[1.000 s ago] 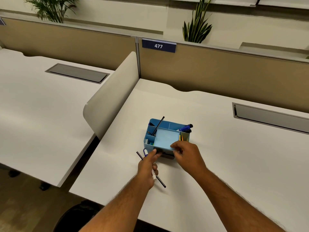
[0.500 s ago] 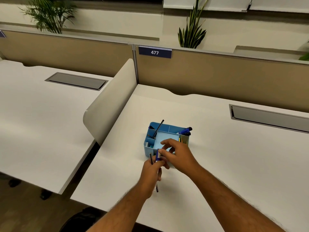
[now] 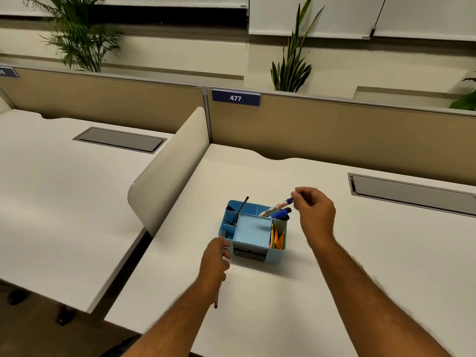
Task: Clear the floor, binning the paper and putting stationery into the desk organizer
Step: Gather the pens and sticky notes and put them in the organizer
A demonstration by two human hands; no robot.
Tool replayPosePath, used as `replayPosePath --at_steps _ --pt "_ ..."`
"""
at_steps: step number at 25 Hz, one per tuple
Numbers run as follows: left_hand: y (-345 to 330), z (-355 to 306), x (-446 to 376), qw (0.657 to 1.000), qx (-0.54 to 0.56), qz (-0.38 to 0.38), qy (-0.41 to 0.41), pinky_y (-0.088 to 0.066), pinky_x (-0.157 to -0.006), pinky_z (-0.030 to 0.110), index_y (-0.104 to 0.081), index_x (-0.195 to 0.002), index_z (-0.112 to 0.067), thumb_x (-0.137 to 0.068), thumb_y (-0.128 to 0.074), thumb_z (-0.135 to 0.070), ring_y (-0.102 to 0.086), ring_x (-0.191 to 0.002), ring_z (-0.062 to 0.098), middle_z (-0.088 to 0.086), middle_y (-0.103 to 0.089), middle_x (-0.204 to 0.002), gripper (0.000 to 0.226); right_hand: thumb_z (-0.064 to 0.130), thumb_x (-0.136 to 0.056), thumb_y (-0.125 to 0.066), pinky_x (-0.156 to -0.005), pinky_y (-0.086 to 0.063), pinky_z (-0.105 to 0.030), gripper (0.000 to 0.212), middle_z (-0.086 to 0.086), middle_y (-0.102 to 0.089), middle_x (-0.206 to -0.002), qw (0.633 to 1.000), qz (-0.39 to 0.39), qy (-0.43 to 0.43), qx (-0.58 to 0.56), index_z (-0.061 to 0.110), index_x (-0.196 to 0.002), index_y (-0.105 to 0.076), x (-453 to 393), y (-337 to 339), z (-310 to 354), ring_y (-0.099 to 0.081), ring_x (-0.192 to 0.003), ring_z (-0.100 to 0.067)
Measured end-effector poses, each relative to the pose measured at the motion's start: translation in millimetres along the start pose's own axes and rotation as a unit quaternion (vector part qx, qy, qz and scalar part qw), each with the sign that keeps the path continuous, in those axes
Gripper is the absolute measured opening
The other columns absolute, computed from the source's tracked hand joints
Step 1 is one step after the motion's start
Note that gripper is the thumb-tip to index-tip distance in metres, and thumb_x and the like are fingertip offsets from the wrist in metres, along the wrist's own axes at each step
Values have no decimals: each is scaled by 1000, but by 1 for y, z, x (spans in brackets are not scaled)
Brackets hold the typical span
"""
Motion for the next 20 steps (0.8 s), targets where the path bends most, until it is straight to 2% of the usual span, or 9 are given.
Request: replayPosePath --at_steps 3,5,8,11,12,14,16,17,20 --pt "2 -9 4 993 118 23 -8 -27 -40 21 -66 -93 -11 -99 -49 -20 -39 -50 9 4 -55 -76 19 14 -95 -75 -79 -65 -26 11 7 -76 -92 994 18 56 92 20 -103 -77 -13 -5 -11 -72 -86 -2" --pt "-2 -20 5 982 181 46 -16 -34 -40 22 -69 -91 -10 -99 -53 -17 -47 -52 11 5 -58 -76 19 15 -95 -75 -82 -64 -31 12 0 -78 -98 983 59 75 160 18 -105 -78 -13 -16 -23 -72 -90 -10" --pt "-5 -30 3 971 223 80 -34 -57 -60 32 -75 -95 -6 -107 -53 -25 -62 -72 18 7 -64 -83 31 29 -95 -74 -87 -56 -39 18 -2 -78 -105 932 127 118 318 22 -111 -79 -12 -29 -35 -67 -102 -20" --pt "-4 -33 0 971 209 96 -64 -62 -88 46 -81 -104 -8 -108 -54 -33 -68 -98 24 11 -70 -101 37 41 -96 -70 -97 -44 -44 28 2 -78 -117 879 156 145 426 28 -120 -77 -9 -34 -36 -62 -118 -22" --pt "-5 -33 0 975 184 98 -77 -61 -92 46 -83 -104 -12 -107 -55 -34 -69 -104 24 12 -71 -107 36 43 -96 -70 -98 -44 -44 30 3 -77 -119 881 140 153 426 28 -120 -77 -7 -35 -33 -62 -119 -21" --pt "-10 -35 2 986 96 91 -96 -63 -90 39 -85 -97 -19 -105 -58 -34 -71 -107 21 10 -73 -110 31 44 -95 -70 -95 -52 -41 25 7 -77 -115 915 117 173 347 28 -113 -78 3 -37 -20 -64 -112 -15" --pt "-17 -35 4 986 -33 107 -125 -63 -81 28 -84 -92 -23 -104 -57 -33 -73 -94 15 5 -75 -99 31 50 -92 -68 -79 -56 -31 18 18 -77 -96 949 179 158 208 35 -96 -78 19 -45 -4 -67 -91 -4" --pt "-21 -34 6 976 -92 130 -150 -61 -77 24 -82 -94 -23 -106 -53 -35 -73 -87 12 1 -75 -92 34 55 -88 -67 -72 -55 -25 18 20 -76 -88 949 232 133 165 39 -89 -76 29 -52 5 -68 -85 -3" --pt "-31 -33 8 951 -186 148 -197 -55 -70 18 -74 -104 -17 -111 -45 -36 -65 -73 10 -1 -69 -80 36 46 -86 -76 -71 -60 -30 9 15 -76 -84 940 305 72 132 38 -82 -77 47 -66 15 -70 -76 -10"
Point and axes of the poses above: each hand's wrist, its own x-axis away from the middle knuckle, its own y-axis out of the back of the hand, z = x × y, the point moved 2 cm from there along -x, towards the middle knuckle
